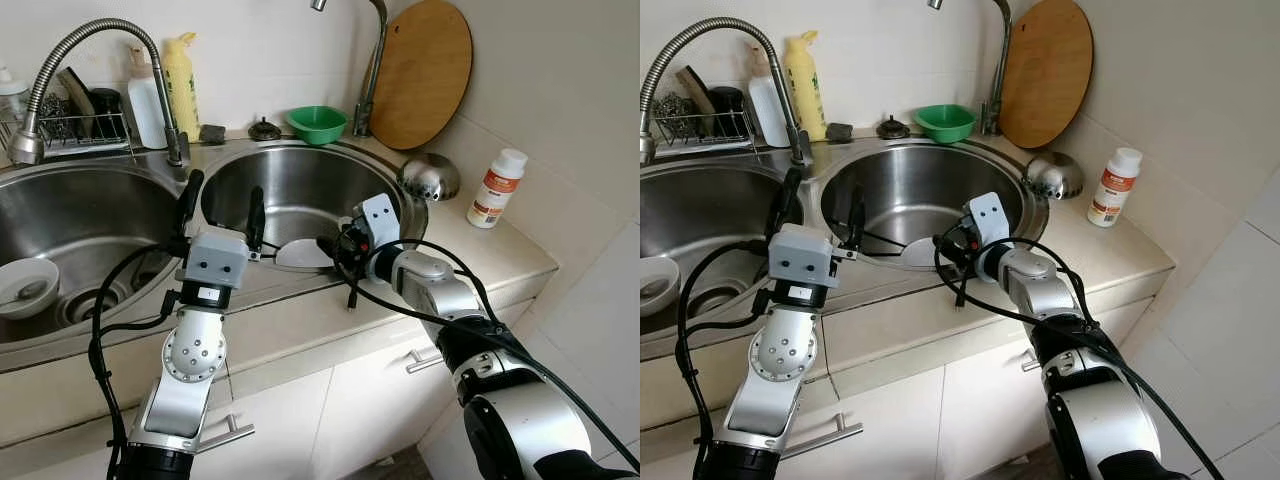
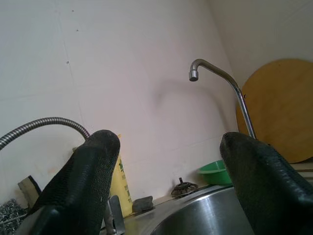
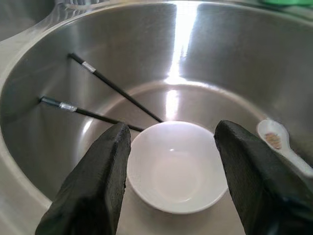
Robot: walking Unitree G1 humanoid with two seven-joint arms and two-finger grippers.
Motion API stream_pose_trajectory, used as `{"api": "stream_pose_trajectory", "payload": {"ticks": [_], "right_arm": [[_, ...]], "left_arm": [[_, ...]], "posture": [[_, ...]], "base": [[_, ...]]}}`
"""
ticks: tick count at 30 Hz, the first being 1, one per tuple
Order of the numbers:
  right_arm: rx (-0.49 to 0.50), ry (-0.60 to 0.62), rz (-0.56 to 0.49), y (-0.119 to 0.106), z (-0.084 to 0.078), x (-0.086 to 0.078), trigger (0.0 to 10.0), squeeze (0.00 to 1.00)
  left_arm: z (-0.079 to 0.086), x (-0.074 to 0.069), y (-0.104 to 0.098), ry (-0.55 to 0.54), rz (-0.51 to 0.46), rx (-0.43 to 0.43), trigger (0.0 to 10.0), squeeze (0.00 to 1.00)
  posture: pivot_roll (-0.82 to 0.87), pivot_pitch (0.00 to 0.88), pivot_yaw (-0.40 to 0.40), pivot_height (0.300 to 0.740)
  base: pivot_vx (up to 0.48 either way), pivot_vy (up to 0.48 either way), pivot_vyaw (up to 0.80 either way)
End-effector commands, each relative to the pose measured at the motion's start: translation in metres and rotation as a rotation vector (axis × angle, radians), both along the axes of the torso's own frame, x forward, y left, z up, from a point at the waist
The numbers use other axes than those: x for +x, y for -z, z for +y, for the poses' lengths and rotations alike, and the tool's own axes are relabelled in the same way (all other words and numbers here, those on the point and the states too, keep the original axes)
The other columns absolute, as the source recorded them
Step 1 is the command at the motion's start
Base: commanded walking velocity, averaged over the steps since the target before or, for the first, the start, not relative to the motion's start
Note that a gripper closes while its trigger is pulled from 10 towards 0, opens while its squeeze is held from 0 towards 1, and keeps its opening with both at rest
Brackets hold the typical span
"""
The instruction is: Kitchen organization
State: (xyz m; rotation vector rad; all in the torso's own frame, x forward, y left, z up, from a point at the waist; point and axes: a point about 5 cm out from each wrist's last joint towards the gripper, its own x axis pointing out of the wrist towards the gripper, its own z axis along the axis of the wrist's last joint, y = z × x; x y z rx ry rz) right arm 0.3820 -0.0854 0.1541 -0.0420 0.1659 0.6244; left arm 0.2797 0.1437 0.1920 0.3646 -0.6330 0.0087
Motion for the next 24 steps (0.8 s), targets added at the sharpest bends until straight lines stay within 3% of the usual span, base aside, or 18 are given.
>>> {"api": "stream_pose_trajectory", "payload": {"ticks": [1,3,9,24], "right_arm": [[0.055,0.055,-0.106,-0.016,-0.005,0.002,10.0,0.00],[0.196,0.081,-0.258,-0.043,-0.010,0.000,10.0,0.00],[0.318,0.094,-0.483,-0.075,-0.012,-0.017,10.0,0.00],[0.343,0.119,-0.538,-0.076,-0.002,-0.033,10.0,0.00]], "left_arm": [[0.000,0.001,0.004,0.000,0.023,-0.009,10.0,0.00],[-0.001,-0.001,0.001,0.014,0.006,-0.023,10.0,0.00],[-0.002,-0.003,-0.004,0.027,-0.026,-0.006,10.0,0.00],[-0.005,-0.004,-0.007,0.046,-0.042,0.019,10.0,0.00]], "posture": [[0.06,0.000,-0.090,0.740],[0.06,0.000,-0.090,0.740],[0.06,0.000,-0.084,0.740],[0.07,0.000,-0.080,0.740]], "base": [[0.000,0.000,0.00],[0.000,0.000,0.00],[0.000,0.000,0.00],[0.000,0.000,0.00]]}}
